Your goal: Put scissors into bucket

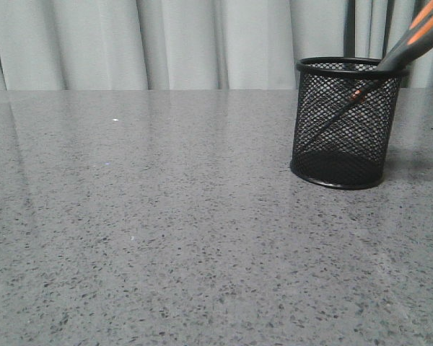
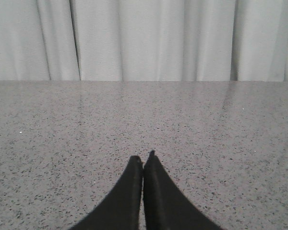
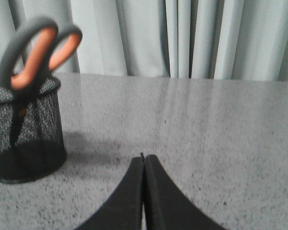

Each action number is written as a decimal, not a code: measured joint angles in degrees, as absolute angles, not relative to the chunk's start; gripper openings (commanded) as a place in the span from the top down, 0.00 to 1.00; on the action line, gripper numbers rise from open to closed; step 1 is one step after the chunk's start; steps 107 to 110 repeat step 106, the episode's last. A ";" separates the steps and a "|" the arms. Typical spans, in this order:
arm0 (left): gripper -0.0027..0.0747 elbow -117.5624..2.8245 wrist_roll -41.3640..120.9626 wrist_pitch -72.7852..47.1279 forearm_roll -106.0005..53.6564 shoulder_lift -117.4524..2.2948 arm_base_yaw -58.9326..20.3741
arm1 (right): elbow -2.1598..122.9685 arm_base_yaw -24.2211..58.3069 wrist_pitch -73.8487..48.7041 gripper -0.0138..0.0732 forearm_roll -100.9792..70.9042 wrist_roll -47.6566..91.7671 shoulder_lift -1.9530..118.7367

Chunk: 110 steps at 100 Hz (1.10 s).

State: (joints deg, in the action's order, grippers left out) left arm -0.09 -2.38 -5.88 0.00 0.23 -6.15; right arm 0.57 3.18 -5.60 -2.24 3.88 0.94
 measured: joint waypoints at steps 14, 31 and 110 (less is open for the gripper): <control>0.99 -0.09 -2.38 -5.88 0.00 0.23 -6.15 | -0.65 3.18 -7.15 0.92 -1.92 3.13 -0.45; 0.99 -0.09 -2.38 -5.88 0.00 0.23 -6.15 | -0.65 3.18 -9.59 0.92 -0.37 3.02 -0.45; 0.99 -0.09 -2.38 -5.88 0.00 0.23 -6.15 | -0.65 3.18 -10.11 0.92 0.70 2.83 -0.45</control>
